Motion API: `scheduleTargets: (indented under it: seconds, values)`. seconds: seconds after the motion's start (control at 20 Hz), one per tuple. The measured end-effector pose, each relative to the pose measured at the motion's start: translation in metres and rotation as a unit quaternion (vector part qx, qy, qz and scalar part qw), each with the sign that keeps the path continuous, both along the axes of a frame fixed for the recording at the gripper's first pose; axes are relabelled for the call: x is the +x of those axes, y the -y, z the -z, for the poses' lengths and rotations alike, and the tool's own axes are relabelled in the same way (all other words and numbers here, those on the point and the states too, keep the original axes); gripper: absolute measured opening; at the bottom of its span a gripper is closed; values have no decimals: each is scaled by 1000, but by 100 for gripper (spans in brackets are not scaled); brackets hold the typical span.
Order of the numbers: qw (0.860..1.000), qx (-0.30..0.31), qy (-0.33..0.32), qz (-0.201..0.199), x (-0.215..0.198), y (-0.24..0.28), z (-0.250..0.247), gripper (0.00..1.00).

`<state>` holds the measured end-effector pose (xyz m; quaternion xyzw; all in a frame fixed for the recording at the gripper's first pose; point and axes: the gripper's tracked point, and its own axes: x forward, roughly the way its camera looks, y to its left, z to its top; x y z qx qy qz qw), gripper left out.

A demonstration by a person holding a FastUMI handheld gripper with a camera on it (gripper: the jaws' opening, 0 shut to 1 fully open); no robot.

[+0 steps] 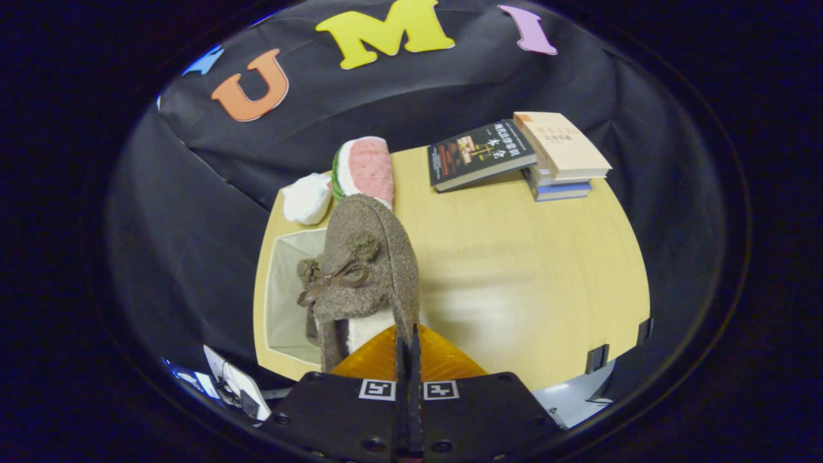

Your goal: Open the storage box then place both shoes into the box .Put the left shoe in first, then the right shoe, with the right side of both shoes facing outward in a uniform manner.

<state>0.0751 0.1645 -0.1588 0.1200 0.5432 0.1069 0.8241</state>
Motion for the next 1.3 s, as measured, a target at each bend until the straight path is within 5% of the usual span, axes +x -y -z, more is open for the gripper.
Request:
scheduleTargets:
  seconds: [0.4, 1.05, 1.3]
  values:
    - [1000, 4, -26, 1, 10, -119, 38, 1]
    - [987, -152, -32, 43, 31, -134, 146, 1]
    - [990, -135, -12, 29, 40, -147, 150, 12]
